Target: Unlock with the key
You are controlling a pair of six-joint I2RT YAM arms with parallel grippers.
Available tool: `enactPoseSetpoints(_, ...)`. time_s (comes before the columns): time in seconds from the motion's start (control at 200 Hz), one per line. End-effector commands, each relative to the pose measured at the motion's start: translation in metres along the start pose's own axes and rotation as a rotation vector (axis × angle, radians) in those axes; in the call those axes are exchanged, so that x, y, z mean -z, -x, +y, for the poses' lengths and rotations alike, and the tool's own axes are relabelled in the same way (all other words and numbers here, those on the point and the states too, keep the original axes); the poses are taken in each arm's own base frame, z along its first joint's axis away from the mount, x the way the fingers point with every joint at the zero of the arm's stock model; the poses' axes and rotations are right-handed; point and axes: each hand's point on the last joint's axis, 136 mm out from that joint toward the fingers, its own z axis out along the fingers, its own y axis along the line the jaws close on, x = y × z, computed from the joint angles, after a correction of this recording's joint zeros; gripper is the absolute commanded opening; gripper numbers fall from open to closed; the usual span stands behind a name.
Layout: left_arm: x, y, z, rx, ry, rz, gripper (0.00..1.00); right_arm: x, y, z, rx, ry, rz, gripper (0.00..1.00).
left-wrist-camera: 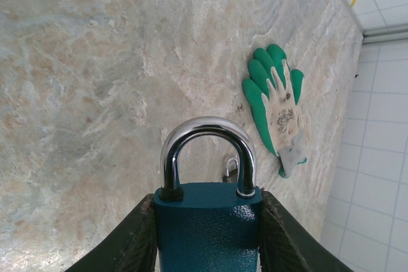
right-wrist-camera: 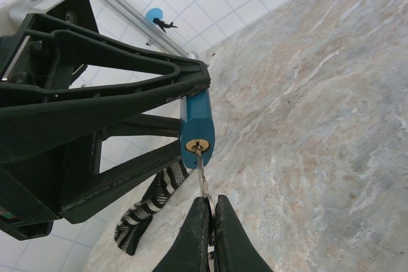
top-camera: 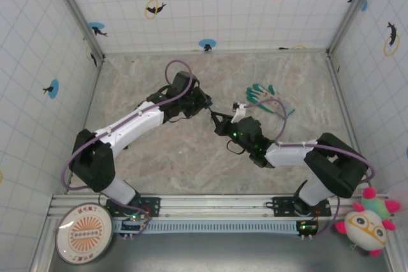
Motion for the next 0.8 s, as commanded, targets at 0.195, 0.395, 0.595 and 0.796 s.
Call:
enactPoseSetpoints(0.195,-0.0063,-0.0236,0.0065,0.002,0.018,0.086,0.15,-0.0007,0.0362,0.0283,0.134,-0.032,-0.1,0.0)
enactPoseSetpoints(0.395,-0.0047,-0.0228,0.0046,0.0,0.013,0.083,0.15,-0.0003,0.0366,0.0293,0.143,-0.042,-0.097,0.0)
enactPoseSetpoints(0.595,-0.0013,-0.0201,0.0022,-0.001,0.007,0.069,0.14,0.0009,0.0348,0.0291,0.108,-0.022,-0.097,0.0)
enactPoseSetpoints(0.796,-0.0003,-0.0201,0.0022,-0.003,0.006,0.068,0.12,0.0009,0.0306,0.0287,0.077,-0.002,-0.087,0.0)
